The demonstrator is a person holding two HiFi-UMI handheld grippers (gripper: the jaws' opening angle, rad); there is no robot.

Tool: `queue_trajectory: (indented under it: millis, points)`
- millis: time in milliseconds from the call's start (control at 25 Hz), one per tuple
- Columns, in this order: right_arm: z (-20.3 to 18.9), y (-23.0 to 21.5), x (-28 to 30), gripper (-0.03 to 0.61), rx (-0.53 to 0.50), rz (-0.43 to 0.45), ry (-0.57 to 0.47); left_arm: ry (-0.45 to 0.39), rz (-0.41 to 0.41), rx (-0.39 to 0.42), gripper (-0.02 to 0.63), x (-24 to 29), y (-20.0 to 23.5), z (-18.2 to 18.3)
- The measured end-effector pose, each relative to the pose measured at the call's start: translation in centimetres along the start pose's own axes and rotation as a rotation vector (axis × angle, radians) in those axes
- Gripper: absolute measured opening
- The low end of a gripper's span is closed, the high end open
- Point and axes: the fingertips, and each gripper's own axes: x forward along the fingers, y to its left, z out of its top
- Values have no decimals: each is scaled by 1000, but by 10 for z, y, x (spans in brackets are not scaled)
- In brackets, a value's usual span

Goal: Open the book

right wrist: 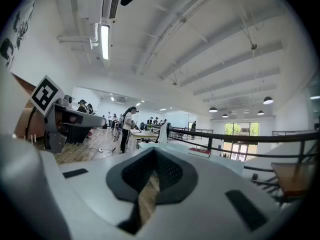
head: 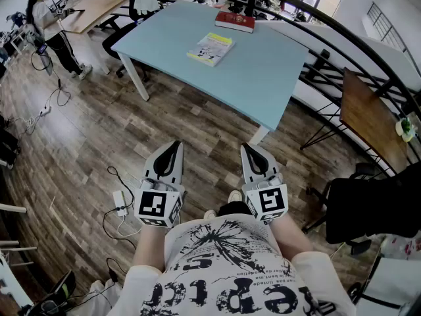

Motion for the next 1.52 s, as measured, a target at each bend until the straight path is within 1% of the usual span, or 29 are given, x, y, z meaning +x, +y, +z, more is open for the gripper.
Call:
queue_trajectory:
  millis: [120,320,480,560,680,880,960,1120,1320,1400,1520]
  points:
    - [-3,1,1,9,5,0,3,0,-20,7,20,0,-3,-2]
    - [-9,5,3,9,10,11,7,-10,-31,-11,18,-2,-5,-7]
    - [-11,7,12,9,14,11,13,-18,-33,-40,18,-2,2,-9]
    - [-12,9,20,10,-8,15,14,-28,-39,-61,20,-1,7,-10]
    - [-14,13,33,11,-54,35,11,-23,-27,-68,19,4,18,-15]
    - [-26,3,73,11,-28,45,27,3,11,-60,20,29,43,-26]
    - [-30,-4,95,11,-26,55,33,18,24,-59,19,45,55,-31]
    - [-36,-30,151,11,-1,50,44,51,37,-54,20,92,86,-38]
    - [-50,-80,236,11,32,35,71,91,51,-59,20,180,133,-44]
    - [-50,-104,270,11,45,16,88,103,39,-64,20,219,149,-41]
    - [-48,-136,318,11,66,-16,103,101,-9,-52,20,272,168,-29]
